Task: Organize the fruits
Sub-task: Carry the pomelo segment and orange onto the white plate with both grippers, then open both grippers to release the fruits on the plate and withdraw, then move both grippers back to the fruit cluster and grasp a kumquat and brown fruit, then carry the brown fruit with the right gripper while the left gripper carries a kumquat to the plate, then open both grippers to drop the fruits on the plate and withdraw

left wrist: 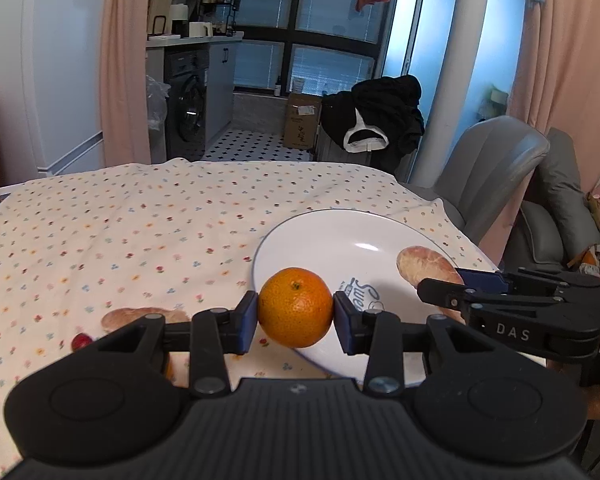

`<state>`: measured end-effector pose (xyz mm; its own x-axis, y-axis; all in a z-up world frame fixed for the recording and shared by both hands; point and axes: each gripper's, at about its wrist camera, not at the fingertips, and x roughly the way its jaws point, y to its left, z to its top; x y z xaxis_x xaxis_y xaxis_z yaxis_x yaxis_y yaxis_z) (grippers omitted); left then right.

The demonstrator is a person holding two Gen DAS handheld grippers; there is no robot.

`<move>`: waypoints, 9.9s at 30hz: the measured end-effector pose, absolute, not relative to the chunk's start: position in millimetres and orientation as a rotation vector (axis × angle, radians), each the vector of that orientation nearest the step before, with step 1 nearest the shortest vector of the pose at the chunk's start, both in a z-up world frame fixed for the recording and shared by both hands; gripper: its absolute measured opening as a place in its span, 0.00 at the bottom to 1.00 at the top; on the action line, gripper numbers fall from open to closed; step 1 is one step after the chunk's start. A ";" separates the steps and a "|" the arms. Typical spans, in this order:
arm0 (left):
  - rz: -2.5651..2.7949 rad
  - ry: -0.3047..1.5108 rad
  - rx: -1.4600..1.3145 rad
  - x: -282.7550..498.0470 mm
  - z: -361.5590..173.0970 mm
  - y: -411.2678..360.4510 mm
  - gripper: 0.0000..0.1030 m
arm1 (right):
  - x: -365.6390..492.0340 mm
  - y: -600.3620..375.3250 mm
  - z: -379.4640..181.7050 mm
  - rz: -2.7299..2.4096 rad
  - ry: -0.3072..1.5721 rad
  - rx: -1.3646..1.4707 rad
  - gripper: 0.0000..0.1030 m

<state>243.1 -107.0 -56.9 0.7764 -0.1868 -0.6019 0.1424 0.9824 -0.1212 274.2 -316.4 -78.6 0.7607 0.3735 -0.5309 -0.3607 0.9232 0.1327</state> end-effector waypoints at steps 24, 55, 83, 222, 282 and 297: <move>-0.218 0.743 -0.042 287.2 -89.0 -134.2 0.38 | 305.4 -308.3 -100.2 0.359 0.613 -0.059 0.39; -0.157 0.626 -0.048 228.8 -37.8 -107.6 0.71 | 240.7 -307.0 -55.7 0.397 0.512 0.021 0.84; -0.012 0.455 -0.159 139.6 -15.4 -35.8 0.89 | 192.2 -282.5 -38.1 0.442 0.474 0.122 1.00; -0.161 0.548 -0.137 195.7 -40.8 -67.6 0.21 | 223.2 -263.9 -49.1 0.565 0.560 0.080 0.21; -0.118 0.601 -0.155 206.0 -52.7 -68.5 0.65 | 228.2 -290.8 -63.8 0.484 0.597 0.100 0.34; 0.005 0.598 -0.179 181.2 -50.0 -27.3 0.81 | 213.6 -259.7 -56.1 0.533 0.578 0.083 0.77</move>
<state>181.2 -27.3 -50.0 0.8270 -0.0476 -0.5602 -0.0561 0.9844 -0.1665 213.6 -259.7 -56.1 0.7069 0.5019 -0.4984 -0.4562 0.8620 0.2211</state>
